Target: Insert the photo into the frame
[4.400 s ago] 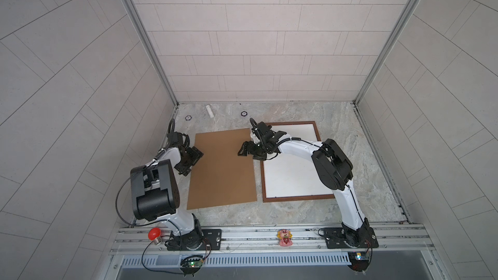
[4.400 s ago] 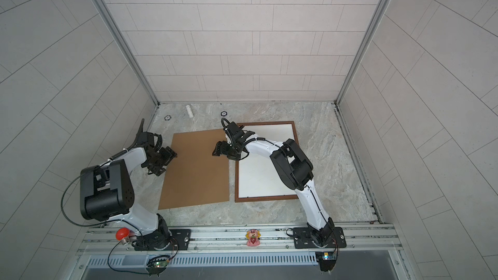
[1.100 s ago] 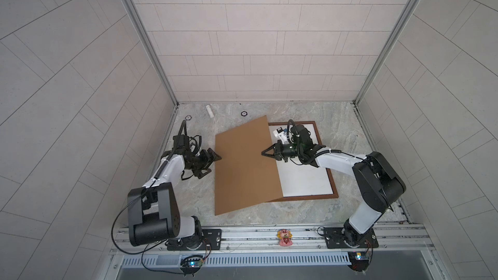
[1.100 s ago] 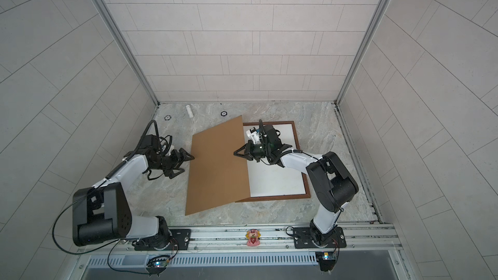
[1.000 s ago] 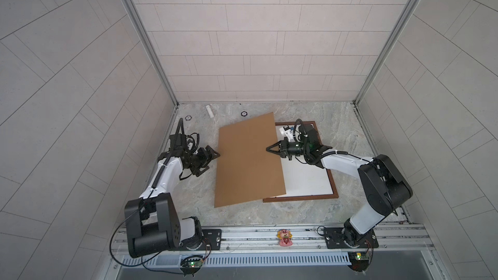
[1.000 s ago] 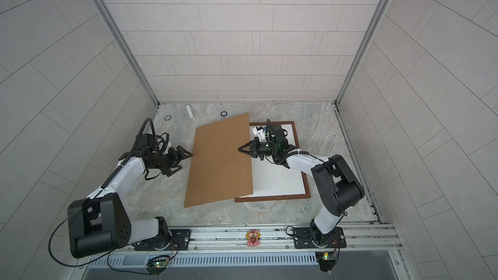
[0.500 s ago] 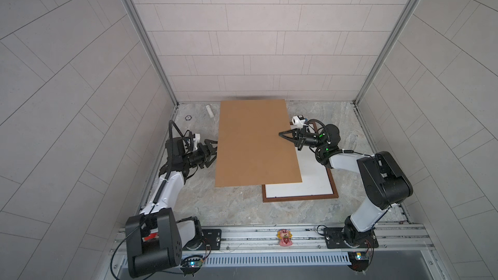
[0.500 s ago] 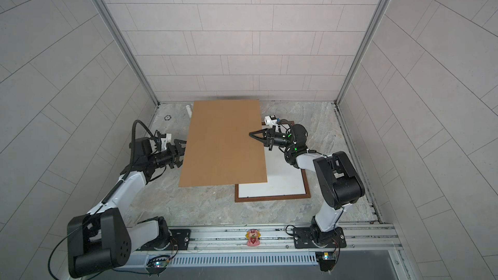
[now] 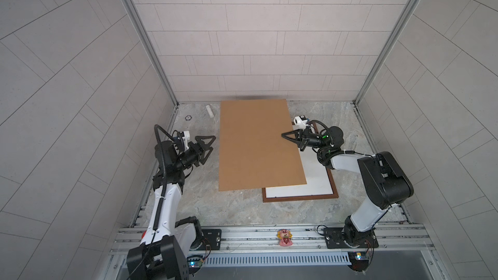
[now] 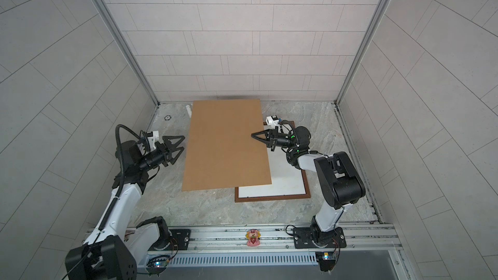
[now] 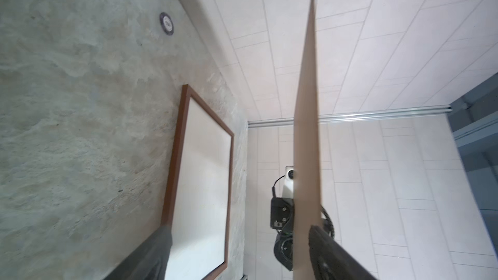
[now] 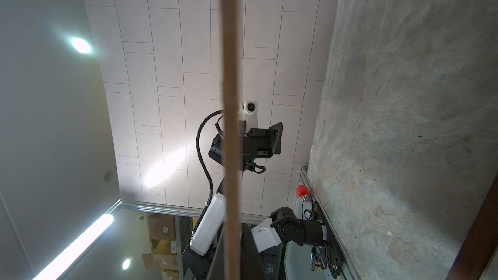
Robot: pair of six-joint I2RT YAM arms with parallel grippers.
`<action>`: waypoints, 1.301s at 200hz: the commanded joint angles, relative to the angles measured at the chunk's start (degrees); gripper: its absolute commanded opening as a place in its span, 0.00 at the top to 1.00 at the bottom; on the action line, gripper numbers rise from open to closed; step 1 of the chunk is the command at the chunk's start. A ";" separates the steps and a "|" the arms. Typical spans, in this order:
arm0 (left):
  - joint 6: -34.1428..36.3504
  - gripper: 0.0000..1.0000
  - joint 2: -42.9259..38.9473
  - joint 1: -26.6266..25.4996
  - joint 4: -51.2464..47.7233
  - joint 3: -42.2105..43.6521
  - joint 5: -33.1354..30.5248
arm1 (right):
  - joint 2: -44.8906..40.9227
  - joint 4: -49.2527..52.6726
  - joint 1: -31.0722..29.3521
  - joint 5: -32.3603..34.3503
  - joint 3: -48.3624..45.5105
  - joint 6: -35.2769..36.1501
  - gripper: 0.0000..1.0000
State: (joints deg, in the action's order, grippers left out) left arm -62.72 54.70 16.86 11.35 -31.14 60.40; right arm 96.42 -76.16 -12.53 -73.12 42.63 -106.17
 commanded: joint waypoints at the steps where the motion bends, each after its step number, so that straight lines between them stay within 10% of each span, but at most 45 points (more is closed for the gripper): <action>1: -9.73 0.13 0.31 -0.35 15.23 1.43 0.93 | -2.07 -5.50 -0.11 0.49 0.52 -3.02 1.00; 51: -7.06 0.18 2.81 -8.61 13.94 -0.53 5.11 | -0.46 -5.62 -1.50 0.54 1.55 -3.07 1.00; 101: -2.88 0.54 -0.98 -8.74 5.34 0.21 6.84 | -0.24 -5.55 -1.71 -1.12 1.49 -2.92 1.00; 260: -17.80 1.00 -0.69 -12.23 26.60 1.69 8.62 | 2.82 -5.58 -1.18 -1.26 1.05 -3.09 0.92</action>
State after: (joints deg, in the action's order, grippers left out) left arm -76.25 53.80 4.95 25.71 -29.21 67.53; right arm 98.78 -79.15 -13.80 -74.78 42.70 -106.59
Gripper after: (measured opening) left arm 0.052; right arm 0.048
